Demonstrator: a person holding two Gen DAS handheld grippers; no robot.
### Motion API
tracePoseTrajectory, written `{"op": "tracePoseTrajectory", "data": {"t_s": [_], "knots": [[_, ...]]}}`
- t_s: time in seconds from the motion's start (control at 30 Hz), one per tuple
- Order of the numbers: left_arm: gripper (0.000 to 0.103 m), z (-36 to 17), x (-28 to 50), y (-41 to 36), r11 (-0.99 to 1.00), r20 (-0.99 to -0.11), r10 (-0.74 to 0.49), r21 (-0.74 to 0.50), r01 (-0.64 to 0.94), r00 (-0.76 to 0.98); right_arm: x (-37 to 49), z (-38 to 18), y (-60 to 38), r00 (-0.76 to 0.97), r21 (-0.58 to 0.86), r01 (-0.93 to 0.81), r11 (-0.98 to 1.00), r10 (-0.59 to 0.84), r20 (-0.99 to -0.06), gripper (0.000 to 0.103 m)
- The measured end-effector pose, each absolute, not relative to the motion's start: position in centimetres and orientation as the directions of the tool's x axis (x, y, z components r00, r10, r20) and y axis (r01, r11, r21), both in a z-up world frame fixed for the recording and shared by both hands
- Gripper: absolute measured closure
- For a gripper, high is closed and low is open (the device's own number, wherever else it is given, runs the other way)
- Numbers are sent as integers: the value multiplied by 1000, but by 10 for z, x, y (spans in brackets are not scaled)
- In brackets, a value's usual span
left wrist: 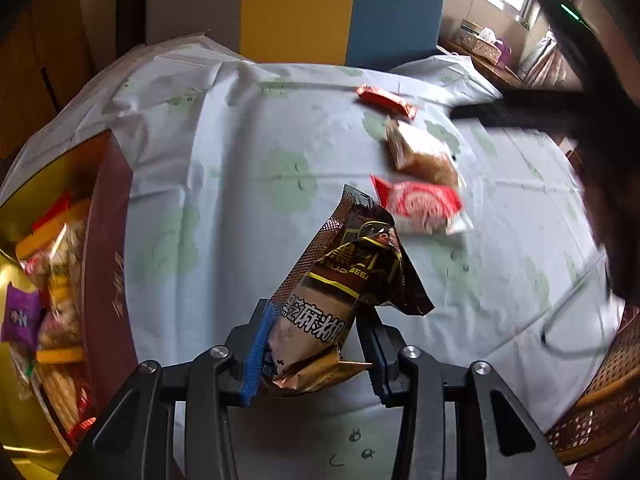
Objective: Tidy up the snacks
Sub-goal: 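Grasp the red candy with the right gripper while the left holds the sesame bag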
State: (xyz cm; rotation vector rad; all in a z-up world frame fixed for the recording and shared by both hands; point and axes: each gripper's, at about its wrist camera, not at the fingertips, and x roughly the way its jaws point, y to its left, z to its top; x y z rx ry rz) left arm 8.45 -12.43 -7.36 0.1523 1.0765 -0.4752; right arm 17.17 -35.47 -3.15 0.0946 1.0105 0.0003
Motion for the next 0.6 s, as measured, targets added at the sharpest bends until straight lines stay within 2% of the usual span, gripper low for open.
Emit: {"op": "tracePoseTrajectory", "data": {"t_s": [0.13,0.47,0.5,0.57,0.6], "knots": [[59,-75,76,-125,882,-856,-302,-84,463,420,210,-40,-355,528,23,25,999,6,-849,46],[57,-80,76,-123,875,-844,-325,-98,473,426,278,-82,-352,444,-136,-23,990,-112,-889,48],[57,-80,76,-123,875,-844,-325,-97,474,427,283,-86,-352,438,-139,-23,990,-115,-892,54],[57,-80,77,-124,875,-843,-326,-96,475,429,287,-86,-353,442,-98,-26,995,-76,-894,75],[57,-80,77,-124,875,-843,-326,-98,474,428,287,-84,-351,439,-102,-23,994,-82,-895,80]]}}
